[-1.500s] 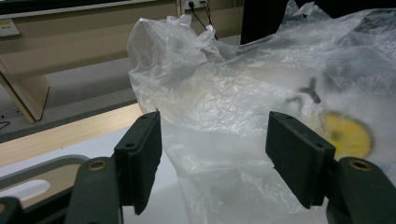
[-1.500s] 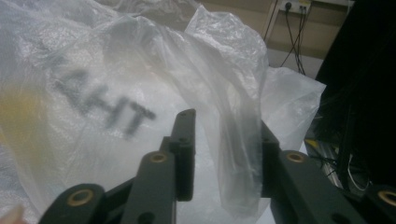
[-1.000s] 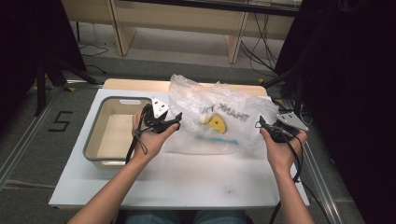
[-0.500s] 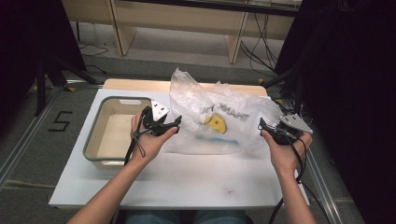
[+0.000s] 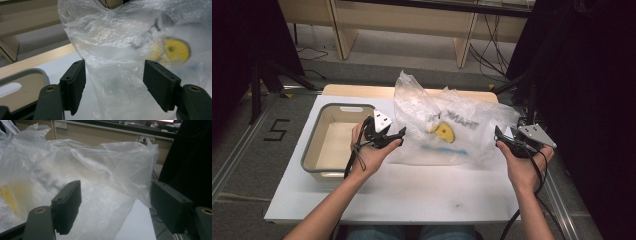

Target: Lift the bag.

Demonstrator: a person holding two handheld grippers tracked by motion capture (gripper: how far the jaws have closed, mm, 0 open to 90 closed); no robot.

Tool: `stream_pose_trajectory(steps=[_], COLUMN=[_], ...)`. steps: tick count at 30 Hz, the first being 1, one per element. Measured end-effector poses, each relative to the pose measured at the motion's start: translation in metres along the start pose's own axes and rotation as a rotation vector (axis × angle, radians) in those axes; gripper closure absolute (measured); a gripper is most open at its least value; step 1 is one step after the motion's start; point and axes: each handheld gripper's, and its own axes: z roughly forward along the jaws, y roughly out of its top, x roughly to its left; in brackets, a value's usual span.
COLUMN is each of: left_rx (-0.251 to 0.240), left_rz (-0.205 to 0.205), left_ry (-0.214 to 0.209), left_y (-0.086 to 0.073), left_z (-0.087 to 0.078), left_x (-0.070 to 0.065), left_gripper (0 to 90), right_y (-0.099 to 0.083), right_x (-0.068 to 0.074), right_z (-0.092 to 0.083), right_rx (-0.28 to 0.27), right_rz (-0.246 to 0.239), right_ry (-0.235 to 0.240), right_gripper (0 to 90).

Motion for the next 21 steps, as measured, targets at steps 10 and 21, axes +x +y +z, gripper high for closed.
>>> stream_pose_trajectory(steps=[10,21], left_rx=[0.016,0.027], left_rz=[-0.003,0.026], left_ry=[-0.045,-0.065], left_y=[-0.004,-0.01], left_z=[-0.009,-0.018], left_x=[-0.001,-0.001], left_gripper=[33.7,32.6], right_y=[-0.012,-0.019], right_x=[-0.004,0.0], right_z=[-0.004,-0.008], right_rx=[0.038,0.047], right_rz=[0.008,0.002], right_ry=[0.017,0.059], right_gripper=[28.2,29.2])
